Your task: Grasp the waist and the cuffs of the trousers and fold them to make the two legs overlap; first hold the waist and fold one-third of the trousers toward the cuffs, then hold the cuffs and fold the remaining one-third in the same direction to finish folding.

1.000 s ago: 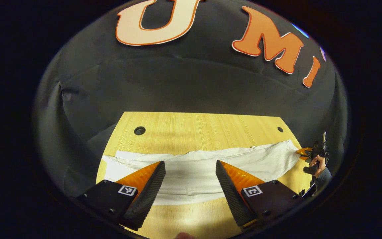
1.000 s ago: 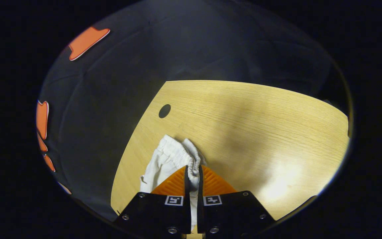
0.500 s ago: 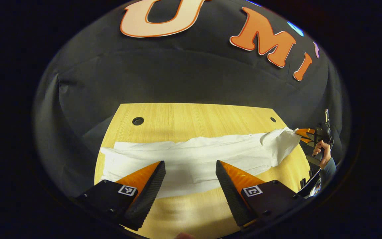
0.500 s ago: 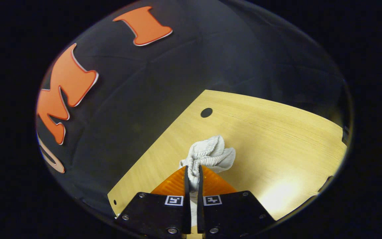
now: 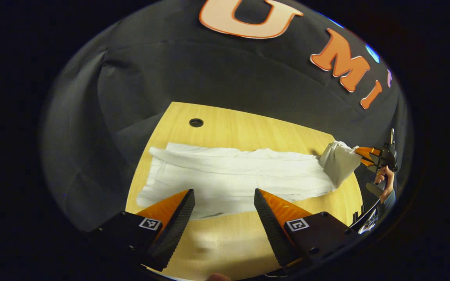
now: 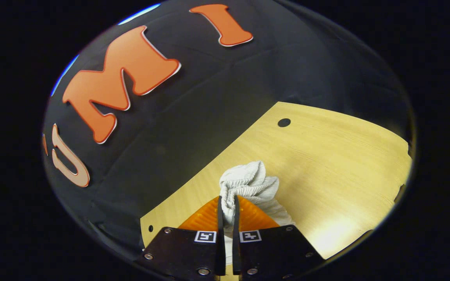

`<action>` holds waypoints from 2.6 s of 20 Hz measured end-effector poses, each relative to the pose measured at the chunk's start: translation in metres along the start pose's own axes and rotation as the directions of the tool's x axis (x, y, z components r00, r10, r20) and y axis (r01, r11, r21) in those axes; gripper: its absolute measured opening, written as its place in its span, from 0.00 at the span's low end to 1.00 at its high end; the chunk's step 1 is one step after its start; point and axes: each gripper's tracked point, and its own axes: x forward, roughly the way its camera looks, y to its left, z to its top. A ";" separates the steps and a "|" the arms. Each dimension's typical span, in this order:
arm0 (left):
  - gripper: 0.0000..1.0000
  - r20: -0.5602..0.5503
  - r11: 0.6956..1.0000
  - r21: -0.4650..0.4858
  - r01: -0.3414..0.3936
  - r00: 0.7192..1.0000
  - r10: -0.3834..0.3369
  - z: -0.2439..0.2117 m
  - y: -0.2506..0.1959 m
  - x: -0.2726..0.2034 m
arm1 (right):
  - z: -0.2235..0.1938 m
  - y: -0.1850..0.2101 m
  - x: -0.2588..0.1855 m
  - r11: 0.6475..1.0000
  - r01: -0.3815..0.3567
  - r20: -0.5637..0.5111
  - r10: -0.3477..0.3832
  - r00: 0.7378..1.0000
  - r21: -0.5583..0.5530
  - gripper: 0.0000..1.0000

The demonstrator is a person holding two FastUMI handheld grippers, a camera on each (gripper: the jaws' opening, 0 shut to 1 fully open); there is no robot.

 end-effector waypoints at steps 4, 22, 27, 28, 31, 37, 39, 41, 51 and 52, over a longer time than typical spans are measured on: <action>1.00 -0.012 0.998 -0.053 -0.035 0.999 0.035 -0.008 0.038 -0.001 | -0.038 0.059 0.013 0.996 -0.040 -0.030 0.038 0.999 -0.076 0.07; 1.00 -0.105 0.926 -0.373 0.058 0.989 -0.104 -0.066 0.061 0.034 | -0.040 0.126 0.043 0.801 -0.271 -0.404 0.039 0.914 -0.535 0.30; 1.00 -0.064 0.794 -0.598 0.108 0.981 -0.182 -0.074 0.063 0.037 | -0.047 0.132 0.031 0.793 -0.320 -0.421 0.089 0.903 -0.519 0.59; 1.00 -0.052 0.766 -0.632 0.116 0.980 -0.191 -0.075 0.064 0.037 | -0.046 0.132 0.031 0.790 -0.314 -0.413 0.086 0.907 -0.526 0.60; 1.00 -0.038 0.707 -0.699 0.111 0.981 -0.192 -0.078 0.079 0.041 | -0.029 0.130 0.024 0.805 -0.298 -0.380 0.097 0.920 -0.514 0.77; 1.00 -0.010 0.640 -0.764 0.086 0.989 -0.145 -0.084 0.119 0.056 | 0.001 0.116 0.013 0.830 -0.242 -0.309 0.090 0.947 -0.502 0.97; 0.98 0.011 0.619 -0.776 0.122 0.984 -0.179 -0.083 0.118 0.057 | 0.008 0.110 0.007 0.835 -0.229 -0.296 0.083 0.952 -0.500 0.98; 0.95 0.036 0.611 -0.778 0.145 0.982 -0.187 -0.075 0.118 0.063 | 0.015 0.102 -0.001 0.843 -0.214 -0.286 0.075 0.955 -0.493 0.98; 0.10 0.009 0.638 -0.766 0.083 0.993 -0.119 -0.056 0.101 0.095 | 0.048 0.052 -0.019 0.888 -0.147 -0.252 0.036 0.967 -0.437 0.98; 0.10 0.025 0.652 -0.754 0.082 0.995 -0.096 -0.049 0.100 0.087 | 0.052 0.048 -0.020 0.890 -0.146 -0.251 0.037 0.967 -0.432 0.98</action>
